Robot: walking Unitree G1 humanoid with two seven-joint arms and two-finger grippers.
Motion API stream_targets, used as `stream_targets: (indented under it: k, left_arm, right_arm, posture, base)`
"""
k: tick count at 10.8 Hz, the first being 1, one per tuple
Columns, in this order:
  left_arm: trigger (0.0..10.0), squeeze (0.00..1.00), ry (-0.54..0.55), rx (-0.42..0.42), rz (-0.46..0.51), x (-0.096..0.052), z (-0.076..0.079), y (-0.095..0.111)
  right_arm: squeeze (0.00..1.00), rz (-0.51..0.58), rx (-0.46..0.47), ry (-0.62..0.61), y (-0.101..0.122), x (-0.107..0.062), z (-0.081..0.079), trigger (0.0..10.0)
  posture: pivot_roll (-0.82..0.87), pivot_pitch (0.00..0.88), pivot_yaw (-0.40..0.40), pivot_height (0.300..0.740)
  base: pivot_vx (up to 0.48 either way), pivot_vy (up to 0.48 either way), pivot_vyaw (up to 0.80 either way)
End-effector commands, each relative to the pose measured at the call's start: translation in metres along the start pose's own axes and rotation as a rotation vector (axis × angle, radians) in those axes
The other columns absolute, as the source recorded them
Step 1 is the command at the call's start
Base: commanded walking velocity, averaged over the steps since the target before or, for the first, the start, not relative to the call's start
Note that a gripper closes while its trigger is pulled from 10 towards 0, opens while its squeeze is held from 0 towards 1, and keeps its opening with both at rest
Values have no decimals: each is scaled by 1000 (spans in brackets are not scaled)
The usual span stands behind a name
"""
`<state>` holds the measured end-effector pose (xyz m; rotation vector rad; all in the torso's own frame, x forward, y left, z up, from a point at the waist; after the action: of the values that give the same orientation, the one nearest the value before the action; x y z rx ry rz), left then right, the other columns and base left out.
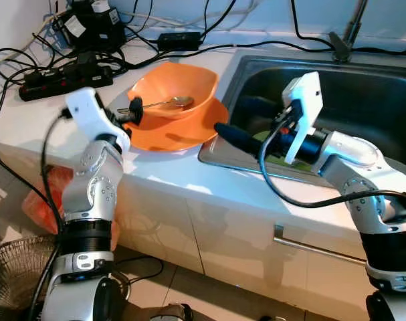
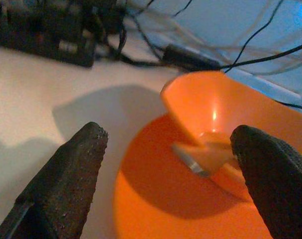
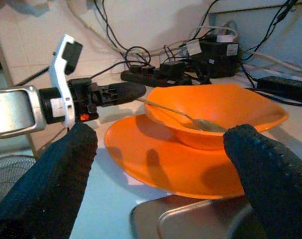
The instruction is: Kitchen organization
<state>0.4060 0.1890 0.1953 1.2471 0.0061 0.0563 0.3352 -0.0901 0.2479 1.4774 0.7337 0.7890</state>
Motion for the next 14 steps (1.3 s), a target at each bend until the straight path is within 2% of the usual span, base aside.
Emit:
stream_targets:
  k: [1,3,5,6,7,10,12,13,14]
  left_arm:
    - [10000,0,5,-49,-10,3,-2,2]
    - [10000,0,-30,-170,-20,7,3,0]
    - [10000,0,-100,-245,-39,7,20,-1]
    - [6745,0,-121,-266,-44,6,27,-3]
    - [0,0,-154,-318,-54,5,35,-5]
    - [0,0,-149,-328,-39,6,31,-1]
    - [1255,0,-116,-302,6,8,21,7]
    - [4824,0,-112,-292,15,9,19,10]
    - [10000,0,-113,-286,15,9,19,10]
  right_arm:
    - [0,-8,-12,26,-1,1,-6,10000]
    - [0,-11,-20,30,-1,1,-7,10000]
    - [0,-17,-20,37,-3,1,-9,10000]
    - [0,-17,-20,37,-3,2,-10,10000]
    - [0,-21,-25,34,-4,3,-9,10000]
    - [0,-41,-30,30,-10,3,-7,10000]
    - [0,-44,-31,33,-12,3,-8,10000]
    - [0,-42,-26,34,-12,4,-9,10000]
    - [0,-44,-21,38,-13,4,-9,10000]
  posture:
    - [88,91,126,740]
    - [86,93,128,740]
    - [84,95,128,740]
    - [84,95,127,740]
    - [83,96,127,740]
    - [84,96,124,740]
    - [85,95,127,740]
    - [85,94,125,740]
    - [83,94,126,740]
  base:
    - [0,0,0]
    - [0,0,0]
    - [0,0,0]
    - [0,0,0]
    - [0,0,0]
    - [0,0,0]
    - [0,0,0]
    - [0,0,0]
    - [0,0,0]
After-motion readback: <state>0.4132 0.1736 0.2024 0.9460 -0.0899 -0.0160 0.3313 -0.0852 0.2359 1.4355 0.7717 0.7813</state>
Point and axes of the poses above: a point about 5 cm out from each wrist's last joint towards the gripper, its own x axis pointing out of the wrist towards the gripper, its own y axis along the axis of the wrist's last joint, z = x × y, the point moved 4 cm from there along x, pointing out of the wrist towards the gripper, and after that the axes turned 7 degrees about x, right-handed, at the moved point
